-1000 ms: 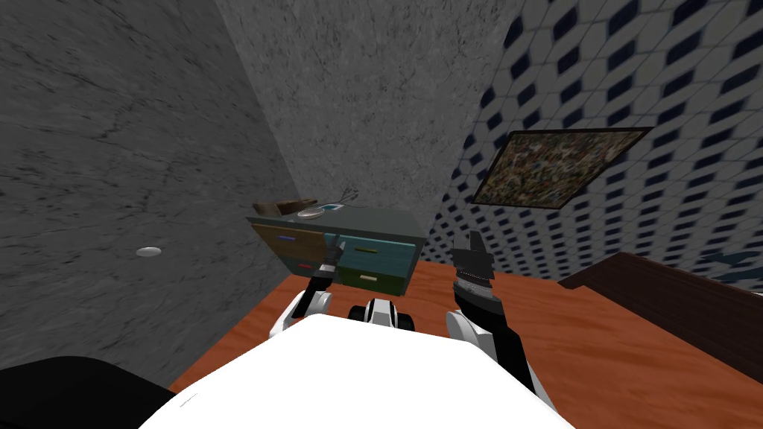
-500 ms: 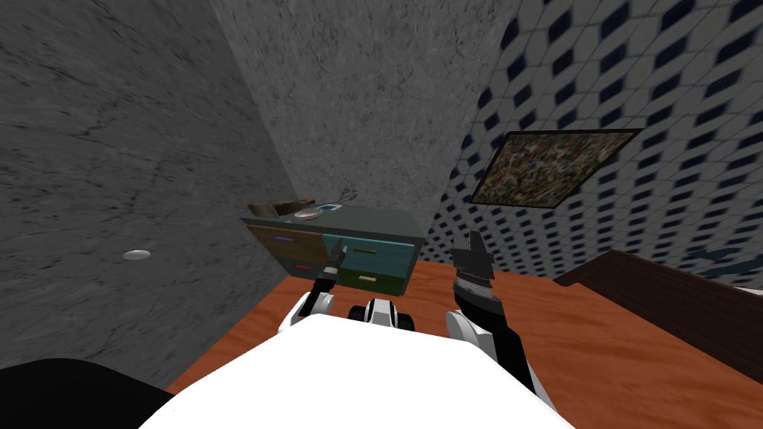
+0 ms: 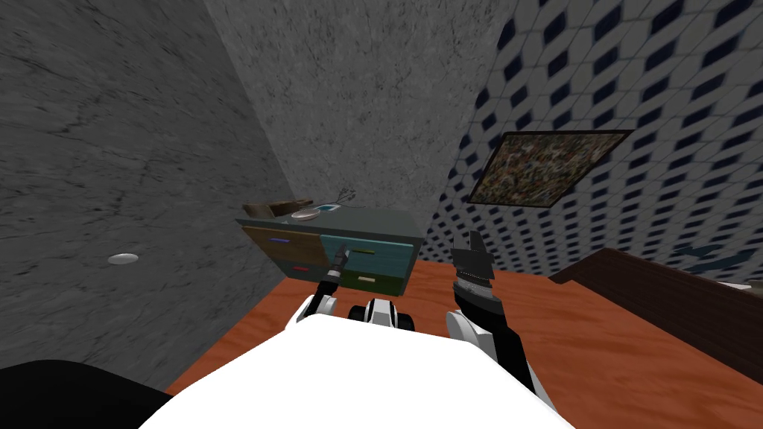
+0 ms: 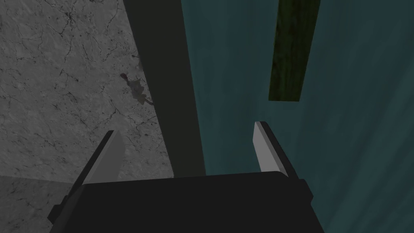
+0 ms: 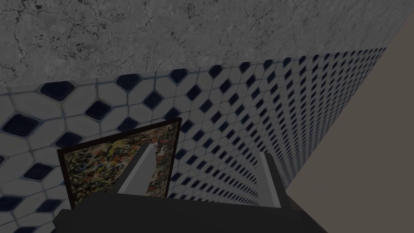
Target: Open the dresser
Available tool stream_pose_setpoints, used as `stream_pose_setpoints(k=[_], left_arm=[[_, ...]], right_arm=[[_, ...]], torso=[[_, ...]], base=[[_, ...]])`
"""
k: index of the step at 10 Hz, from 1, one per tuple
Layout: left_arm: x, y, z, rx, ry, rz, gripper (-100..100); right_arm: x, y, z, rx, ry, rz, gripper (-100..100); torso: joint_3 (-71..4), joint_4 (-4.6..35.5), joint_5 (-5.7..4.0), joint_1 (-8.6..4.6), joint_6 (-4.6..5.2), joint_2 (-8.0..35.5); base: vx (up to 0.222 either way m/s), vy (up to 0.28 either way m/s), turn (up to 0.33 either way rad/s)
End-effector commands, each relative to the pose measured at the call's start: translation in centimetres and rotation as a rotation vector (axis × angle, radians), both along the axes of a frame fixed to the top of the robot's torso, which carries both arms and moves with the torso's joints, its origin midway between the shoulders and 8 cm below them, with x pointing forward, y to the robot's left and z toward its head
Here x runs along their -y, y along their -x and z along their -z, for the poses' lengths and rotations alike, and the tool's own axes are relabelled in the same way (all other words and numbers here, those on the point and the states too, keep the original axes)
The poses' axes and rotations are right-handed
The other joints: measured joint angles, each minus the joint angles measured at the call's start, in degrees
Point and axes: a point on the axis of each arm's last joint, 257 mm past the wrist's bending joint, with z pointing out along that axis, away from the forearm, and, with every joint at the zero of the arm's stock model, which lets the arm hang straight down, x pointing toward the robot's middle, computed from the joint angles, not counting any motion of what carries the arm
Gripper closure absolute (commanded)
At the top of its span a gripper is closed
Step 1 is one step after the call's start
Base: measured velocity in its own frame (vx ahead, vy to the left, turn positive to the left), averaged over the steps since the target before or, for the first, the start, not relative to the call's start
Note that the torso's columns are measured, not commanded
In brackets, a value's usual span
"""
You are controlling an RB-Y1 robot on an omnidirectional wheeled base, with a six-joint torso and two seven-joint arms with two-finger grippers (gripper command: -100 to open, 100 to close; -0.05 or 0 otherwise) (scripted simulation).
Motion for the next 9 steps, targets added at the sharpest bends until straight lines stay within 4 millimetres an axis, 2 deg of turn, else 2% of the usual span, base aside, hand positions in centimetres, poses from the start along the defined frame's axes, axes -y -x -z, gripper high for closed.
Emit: stream_pose_setpoints(k=[1, 7, 9], left_arm=[[0.4, -0.1, 2.5, -0.040, 0.000, 0.003, -100], [2.1, 0.0, 7.2, -0.122, 0.015, 0.011, -100], [3.2, 0.0, 8.5, -0.143, 0.040, 0.011, -100]], right_arm=[[0.0, 0.0, 0.0, 0.000, 0.000, 0.000, 0], [0.0, 0.0, 0.0, 0.000, 0.000, 0.000, 0], [0.0, 0.0, 0.0, 0.000, 0.000, 0.000, 0]], torso=[[0.00, 0.00, 0.00, 0.00, 0.00, -0.01], [-0.01, -0.01, 0.00, -0.01, 0.00, -0.02], [-0.01, 0.00, 0.00, -0.01, 0.00, -0.01]], base=[[0.007, -0.002, -0.025], [0.008, -0.004, -0.022], [0.006, -0.003, -0.016]])
